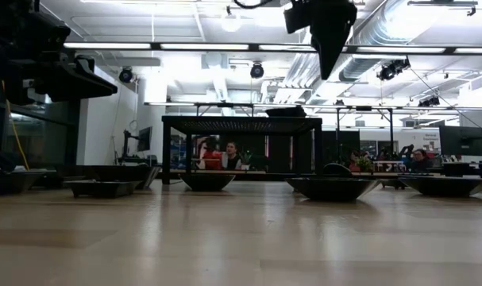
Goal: Pick & Place Mini shaped plates
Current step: Put the black square plate on the shelf
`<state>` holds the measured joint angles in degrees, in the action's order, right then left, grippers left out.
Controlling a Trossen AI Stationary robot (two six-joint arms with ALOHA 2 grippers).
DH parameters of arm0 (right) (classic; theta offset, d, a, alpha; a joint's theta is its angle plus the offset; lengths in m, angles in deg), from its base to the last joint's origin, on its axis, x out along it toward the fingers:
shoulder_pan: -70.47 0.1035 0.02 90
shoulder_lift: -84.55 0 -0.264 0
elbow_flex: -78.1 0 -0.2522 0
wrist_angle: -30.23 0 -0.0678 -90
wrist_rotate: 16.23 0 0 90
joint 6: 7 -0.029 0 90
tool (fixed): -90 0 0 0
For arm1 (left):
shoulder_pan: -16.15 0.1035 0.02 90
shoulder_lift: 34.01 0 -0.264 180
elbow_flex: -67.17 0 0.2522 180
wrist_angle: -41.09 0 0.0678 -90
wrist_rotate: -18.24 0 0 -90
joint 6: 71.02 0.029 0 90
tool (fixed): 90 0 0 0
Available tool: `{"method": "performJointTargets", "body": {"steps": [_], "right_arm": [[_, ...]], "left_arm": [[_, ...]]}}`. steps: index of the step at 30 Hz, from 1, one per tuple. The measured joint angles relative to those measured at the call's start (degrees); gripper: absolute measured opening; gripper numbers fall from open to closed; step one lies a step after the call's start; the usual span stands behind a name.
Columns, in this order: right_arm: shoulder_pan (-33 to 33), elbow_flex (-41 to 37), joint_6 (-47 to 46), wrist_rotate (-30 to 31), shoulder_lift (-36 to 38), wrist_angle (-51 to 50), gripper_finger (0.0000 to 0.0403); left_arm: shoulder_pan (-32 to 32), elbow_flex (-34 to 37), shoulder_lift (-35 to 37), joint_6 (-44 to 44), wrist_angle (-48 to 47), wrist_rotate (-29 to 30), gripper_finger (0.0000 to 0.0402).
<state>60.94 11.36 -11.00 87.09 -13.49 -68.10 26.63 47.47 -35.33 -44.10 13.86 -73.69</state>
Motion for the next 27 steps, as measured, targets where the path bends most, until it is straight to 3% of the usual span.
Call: {"method": "performJointTargets", "body": {"steps": [5,10,15,27], "right_arm": [[4.0,0.0,-3.5,0.5,0.0,-0.2,0.0165],[7.6,-2.4,-6.5,4.9,0.5,0.2,0.0166],[9.6,-12.4,-9.3,6.1,3.6,4.3,0.0164],[7.6,-37.5,-14.4,-0.4,18.5,17.3,0.016]], "left_arm": [[0.0,0.0,0.0,0.0,0.0,0.0,0.008],[0.0,0.0,0.0,0.0,0.0,0.0,0.008],[0.0,0.0,0.0,0.0,0.0,0.0,0.008],[0.0,0.0,0.0,0.0,0.0,0.0,0.008]]}}
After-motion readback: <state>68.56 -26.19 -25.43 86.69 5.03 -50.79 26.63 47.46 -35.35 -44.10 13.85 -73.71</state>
